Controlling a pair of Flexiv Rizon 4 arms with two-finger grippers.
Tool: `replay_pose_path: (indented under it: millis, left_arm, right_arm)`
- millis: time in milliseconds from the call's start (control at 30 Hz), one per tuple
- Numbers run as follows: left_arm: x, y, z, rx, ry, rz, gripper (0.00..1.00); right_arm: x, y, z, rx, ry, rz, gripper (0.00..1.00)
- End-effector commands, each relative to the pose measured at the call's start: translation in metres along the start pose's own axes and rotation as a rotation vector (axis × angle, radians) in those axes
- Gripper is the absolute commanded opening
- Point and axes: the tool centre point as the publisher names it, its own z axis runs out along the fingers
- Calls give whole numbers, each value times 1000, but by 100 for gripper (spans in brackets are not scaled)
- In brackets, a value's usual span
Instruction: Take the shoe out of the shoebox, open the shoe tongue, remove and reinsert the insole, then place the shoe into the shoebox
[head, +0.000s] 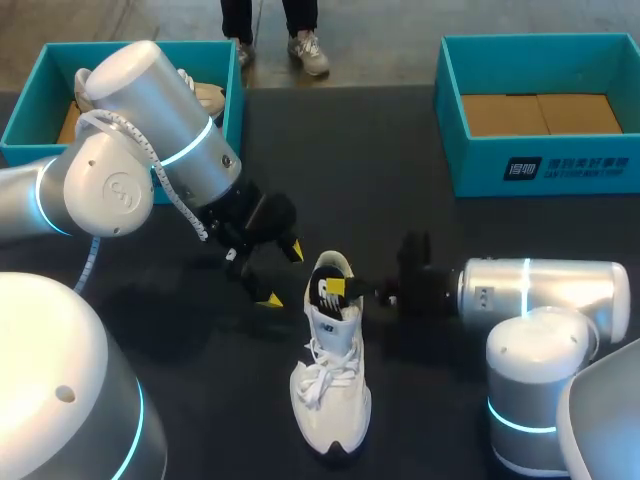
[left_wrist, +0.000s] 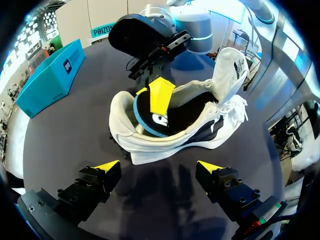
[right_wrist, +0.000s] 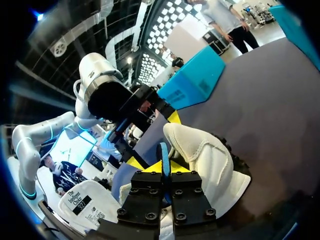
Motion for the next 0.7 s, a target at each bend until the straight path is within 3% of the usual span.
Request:
replay_pose_path:
  millis: [33, 200, 367, 400, 433, 500, 533, 567, 700]
  left_arm:
    - [1, -1, 0, -3, -1, -1, 100]
    - [1, -1, 0, -3, -1, -1, 100]
    - [1, -1, 0, -3, -1, -1, 100]
    - [1, -1, 0, -3, -1, -1, 100]
    - [1, -1, 0, -3, -1, -1, 100]
    - [1, -1, 0, -3, -1, -1, 100]
    - [1, -1, 0, -3, -1, -1, 100]
    - [1, -1, 0, -3, -1, -1, 100]
    - [1, -1, 0, -3, -1, -1, 100]
  right_arm:
    - [8, -14, -2, 7, -25, 12, 0]
    - [12, -16, 0, 23, -36, 19, 0]
    - [15, -5, 1, 25, -36, 13, 0]
    - [16, -2, 1, 26, -36, 10, 9]
    - [16, 1, 2, 28, -36, 9, 30]
    - [17, 6, 2, 35, -39, 6, 56]
    - [18, 9, 3, 39, -43, 3, 82]
    - [18, 11, 3, 40, -45, -1, 100]
    - [21, 19, 3, 44, -55, -37, 100]
